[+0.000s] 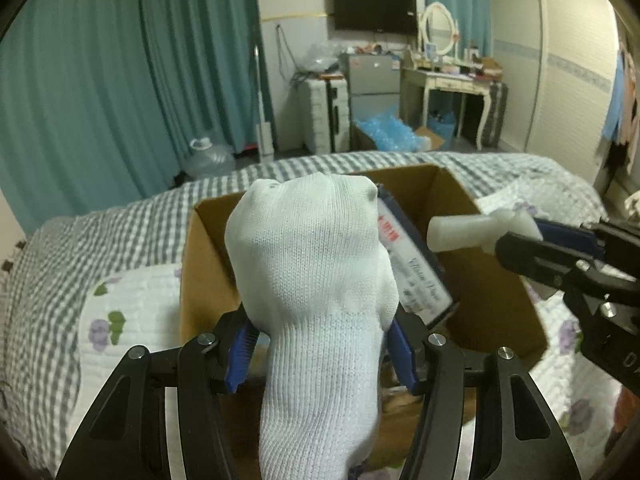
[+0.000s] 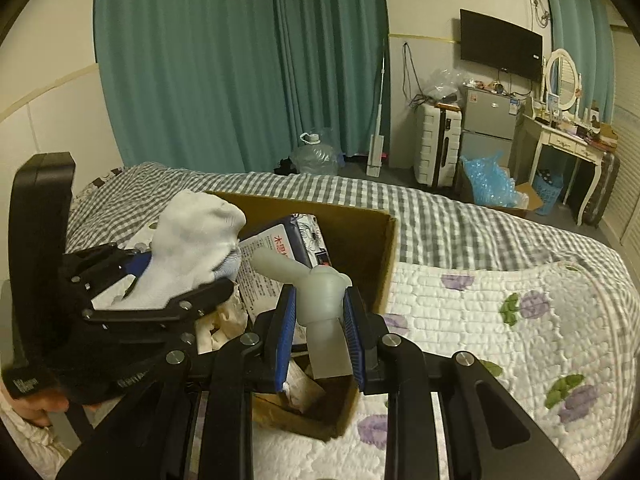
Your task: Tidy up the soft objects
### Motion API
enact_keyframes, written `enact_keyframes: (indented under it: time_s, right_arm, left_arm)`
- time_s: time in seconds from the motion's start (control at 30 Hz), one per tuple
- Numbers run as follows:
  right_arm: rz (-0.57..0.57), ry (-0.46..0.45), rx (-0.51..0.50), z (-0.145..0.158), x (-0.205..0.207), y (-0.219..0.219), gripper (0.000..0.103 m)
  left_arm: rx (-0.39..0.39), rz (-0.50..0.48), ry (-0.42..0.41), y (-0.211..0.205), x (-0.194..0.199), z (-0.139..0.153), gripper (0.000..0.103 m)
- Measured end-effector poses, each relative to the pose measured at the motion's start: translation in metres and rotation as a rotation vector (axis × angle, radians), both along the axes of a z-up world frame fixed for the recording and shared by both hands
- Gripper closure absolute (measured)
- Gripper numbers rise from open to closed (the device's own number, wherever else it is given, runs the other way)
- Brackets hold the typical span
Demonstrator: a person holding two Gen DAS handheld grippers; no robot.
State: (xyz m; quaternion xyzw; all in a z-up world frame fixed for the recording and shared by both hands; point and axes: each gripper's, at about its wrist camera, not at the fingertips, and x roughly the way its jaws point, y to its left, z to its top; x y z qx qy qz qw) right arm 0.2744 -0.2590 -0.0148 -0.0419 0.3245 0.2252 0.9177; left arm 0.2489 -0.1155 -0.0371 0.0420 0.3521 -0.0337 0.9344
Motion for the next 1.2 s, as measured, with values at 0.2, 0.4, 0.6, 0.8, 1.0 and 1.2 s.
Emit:
enact_keyframes:
  time_s: [0.2,0.4,0.6,0.8,1.0,1.2]
  right_arm:
    - [0.008,0.013,0.011,-0.006,0.012,0.009,0.079]
    - [-0.024,0.019,-0.010,-0.011,0.019,0.014,0.075]
    - [-0.060,0.003,0.031,0.009,0.014,0.004,0.042]
    - [-0.089,-0.077,0.054,0.068,-0.019,-0.007,0.031]
    - [-0.110,-0.205,0.052,0.136,-0.073,-0.016,0.024]
    - [-0.106,-0.352,0.043,0.198,-0.149,-0.021,0.009]
  left_arm:
    - [0.039,0.056,-0.016,0.008,0.005,-0.008,0.032]
    - [0.091,0.065,-0.044,0.008,0.000,-0.002,0.028]
    - [0.106,0.079,-0.067,0.009,-0.008,0.010,0.017]
    - [0.080,0.085,-0.108,0.008,-0.027,0.045,0.017]
    - [0.055,0.087,-0.220,0.010,-0.071,0.105,0.017]
    - [0.033,0.089,-0.398,0.017,-0.134,0.170,0.017]
